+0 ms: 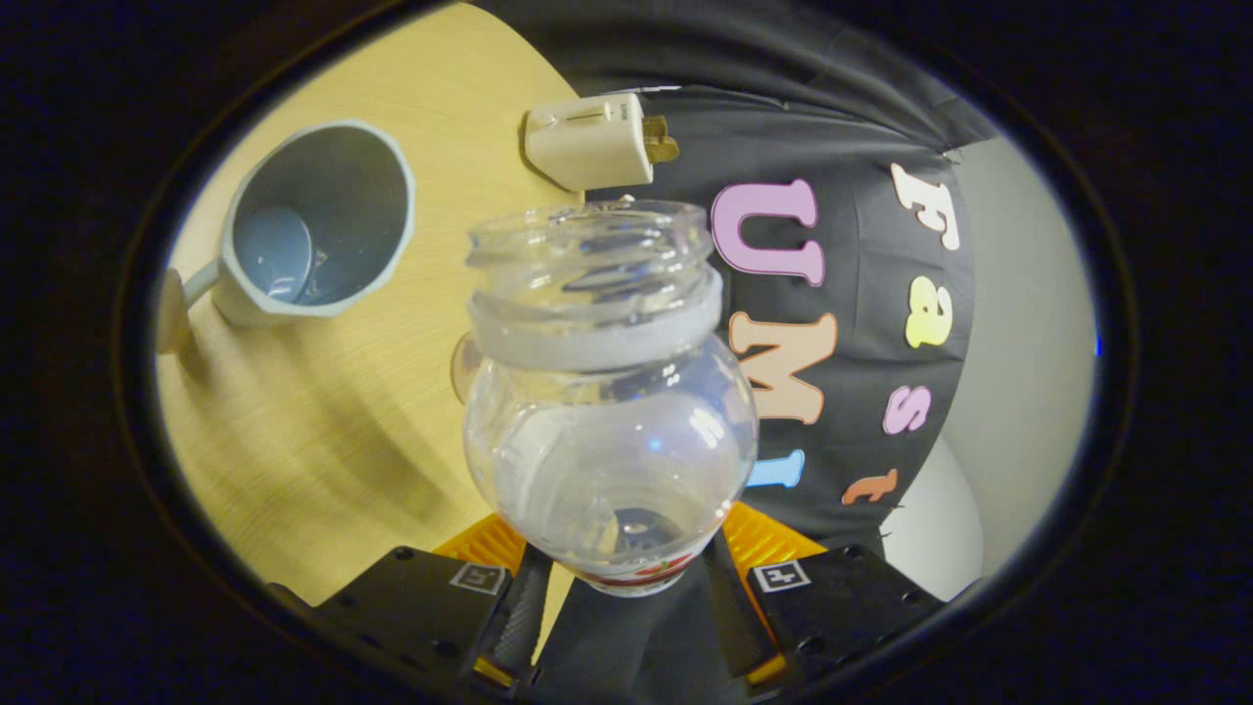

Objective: Take the bottle from table, then pour the juice into the cup, finally place the bottle on the coaster

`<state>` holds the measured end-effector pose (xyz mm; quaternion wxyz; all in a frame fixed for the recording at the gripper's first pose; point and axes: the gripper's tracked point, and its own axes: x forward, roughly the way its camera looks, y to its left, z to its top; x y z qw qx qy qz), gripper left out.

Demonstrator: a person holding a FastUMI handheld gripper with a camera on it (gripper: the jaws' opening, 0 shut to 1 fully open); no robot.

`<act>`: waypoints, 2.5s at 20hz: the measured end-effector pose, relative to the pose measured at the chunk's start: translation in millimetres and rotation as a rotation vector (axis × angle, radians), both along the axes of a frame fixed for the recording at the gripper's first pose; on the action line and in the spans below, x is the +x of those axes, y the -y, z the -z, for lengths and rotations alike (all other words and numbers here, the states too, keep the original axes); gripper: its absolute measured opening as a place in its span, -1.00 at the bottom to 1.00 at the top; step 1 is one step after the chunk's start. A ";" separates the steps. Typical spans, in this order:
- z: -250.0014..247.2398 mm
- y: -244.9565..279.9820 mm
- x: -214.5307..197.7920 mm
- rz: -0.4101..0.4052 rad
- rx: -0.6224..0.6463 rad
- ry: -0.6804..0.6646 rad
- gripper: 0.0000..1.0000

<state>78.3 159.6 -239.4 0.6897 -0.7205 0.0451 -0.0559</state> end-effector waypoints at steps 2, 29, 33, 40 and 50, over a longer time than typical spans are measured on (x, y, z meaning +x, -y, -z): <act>4.1 -1.5 -0.3 -0.008 -0.019 -0.011 0.52; 9.9 -27.2 7.0 -0.054 -0.223 -0.051 0.52; 8.9 -26.9 6.8 -0.057 -0.260 -0.064 0.52; 5.9 -23.4 7.6 -0.049 -0.291 -0.069 0.52; 3.7 -26.7 9.9 -0.057 -0.342 -0.088 0.52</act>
